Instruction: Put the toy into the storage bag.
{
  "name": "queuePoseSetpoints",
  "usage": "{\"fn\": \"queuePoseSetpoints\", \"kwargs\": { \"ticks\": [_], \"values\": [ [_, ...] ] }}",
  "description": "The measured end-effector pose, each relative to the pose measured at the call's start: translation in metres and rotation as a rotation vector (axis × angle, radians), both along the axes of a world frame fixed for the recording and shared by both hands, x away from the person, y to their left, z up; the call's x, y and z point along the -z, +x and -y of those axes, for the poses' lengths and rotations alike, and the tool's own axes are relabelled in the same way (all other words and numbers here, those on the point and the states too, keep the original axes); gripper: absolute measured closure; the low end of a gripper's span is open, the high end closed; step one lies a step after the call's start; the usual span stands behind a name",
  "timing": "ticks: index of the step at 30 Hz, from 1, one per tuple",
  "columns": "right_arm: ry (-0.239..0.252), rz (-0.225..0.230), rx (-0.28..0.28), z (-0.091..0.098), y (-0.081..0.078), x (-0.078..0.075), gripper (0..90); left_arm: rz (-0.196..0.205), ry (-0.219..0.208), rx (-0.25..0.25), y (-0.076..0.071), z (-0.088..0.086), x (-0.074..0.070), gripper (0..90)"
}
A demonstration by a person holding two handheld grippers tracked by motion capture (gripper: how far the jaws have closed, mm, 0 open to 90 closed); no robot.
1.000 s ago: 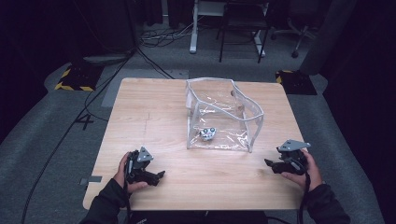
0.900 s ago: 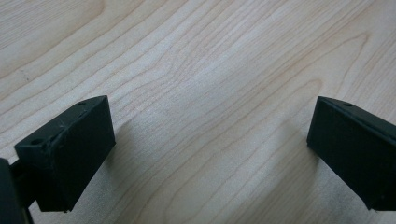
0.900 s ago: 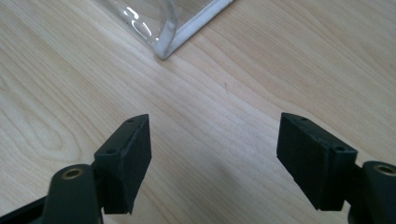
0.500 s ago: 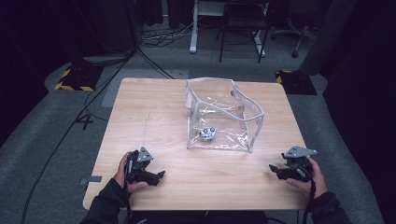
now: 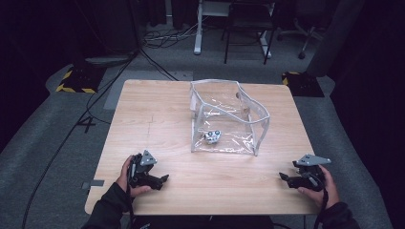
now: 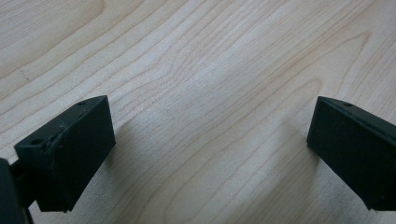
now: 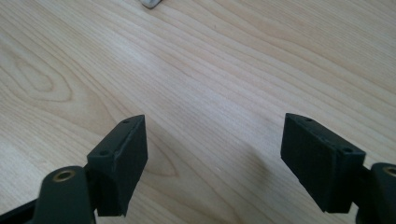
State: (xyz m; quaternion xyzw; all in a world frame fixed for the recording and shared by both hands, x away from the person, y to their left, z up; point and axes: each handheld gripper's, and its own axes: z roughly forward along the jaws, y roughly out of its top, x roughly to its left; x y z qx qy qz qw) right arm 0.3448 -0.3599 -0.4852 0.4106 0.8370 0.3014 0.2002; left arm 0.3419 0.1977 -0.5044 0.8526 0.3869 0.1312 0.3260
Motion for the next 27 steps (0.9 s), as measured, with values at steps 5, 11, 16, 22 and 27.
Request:
{"fn": "queuePoseSetpoints", "kwargs": {
  "ticks": [5,11,16,22,27],
  "values": [
    [0.035,0.001,0.013,0.008,-0.005,0.003,23.4,-0.002,-0.001,-0.002,0.000,0.000,0.000,1.1],
    [0.060,-0.008,0.025,0.016,-0.010,0.010,22.5,-0.001,-0.001,-0.001,0.000,0.000,0.000,1.1],
    [0.107,0.011,0.049,0.025,-0.014,0.014,21.1,0.001,-0.002,-0.003,0.000,0.000,0.000,1.1],
    [0.128,0.044,0.073,0.029,-0.020,0.018,20.1,0.001,-0.002,-0.003,0.000,0.000,0.000,1.1],
    [0.124,0.045,0.073,0.030,-0.021,0.018,19.9,-0.002,-0.001,-0.002,0.000,0.000,0.000,1.1]
  ]
}}
